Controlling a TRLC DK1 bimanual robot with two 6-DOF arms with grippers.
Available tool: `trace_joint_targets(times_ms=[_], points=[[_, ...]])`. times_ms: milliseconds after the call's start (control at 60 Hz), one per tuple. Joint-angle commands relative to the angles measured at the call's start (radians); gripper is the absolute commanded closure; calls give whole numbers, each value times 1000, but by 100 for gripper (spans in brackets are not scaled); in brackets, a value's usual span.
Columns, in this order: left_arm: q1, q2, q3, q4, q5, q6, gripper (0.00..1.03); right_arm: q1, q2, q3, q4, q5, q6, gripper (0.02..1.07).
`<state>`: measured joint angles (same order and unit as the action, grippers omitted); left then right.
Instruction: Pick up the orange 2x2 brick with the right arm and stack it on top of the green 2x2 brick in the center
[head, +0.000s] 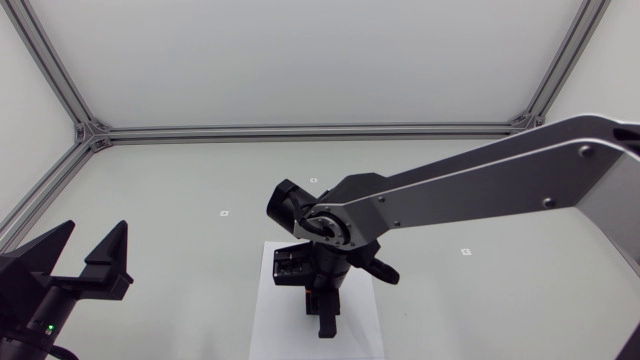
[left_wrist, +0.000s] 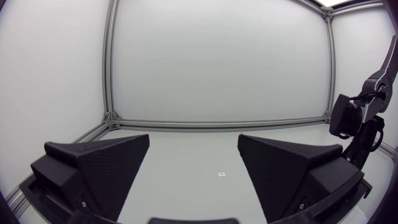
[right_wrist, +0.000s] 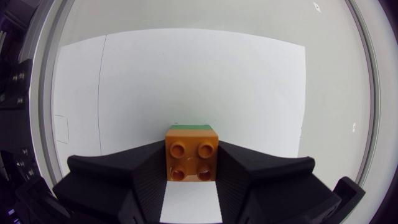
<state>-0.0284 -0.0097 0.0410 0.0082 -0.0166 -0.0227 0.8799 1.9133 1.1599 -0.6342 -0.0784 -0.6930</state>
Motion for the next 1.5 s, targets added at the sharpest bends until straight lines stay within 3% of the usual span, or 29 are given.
trace_joint_targets(times_ms=[0,567,617,683,767,850,1133,1250,1483], points=[[2,-6,-41,-10,1,6,4,-4,6,-40,-7,2,-22,67],[2,-6,-41,-10,1,6,4,11,16,-29,7,9,-3,67],[2,-6,-41,-10,3,6,4,11,16,-29,7,9,-2,60],[2,-6,-41,-10,1,6,4,11,16,-29,7,14,1,41],[2,-6,-41,-10,1,6,4,13,18,-29,7,17,1,36],[2,-6,-41,-10,1,6,4,13,20,-28,7,26,3,21],[2,-6,-41,-10,1,6,4,16,10,-23,5,26,10,17],[2,-6,-41,-10,1,6,4,18,-25,-22,-7,31,12,8],[2,-6,-41,-10,1,6,4,18,-99,-5,-68,43,23,7]])
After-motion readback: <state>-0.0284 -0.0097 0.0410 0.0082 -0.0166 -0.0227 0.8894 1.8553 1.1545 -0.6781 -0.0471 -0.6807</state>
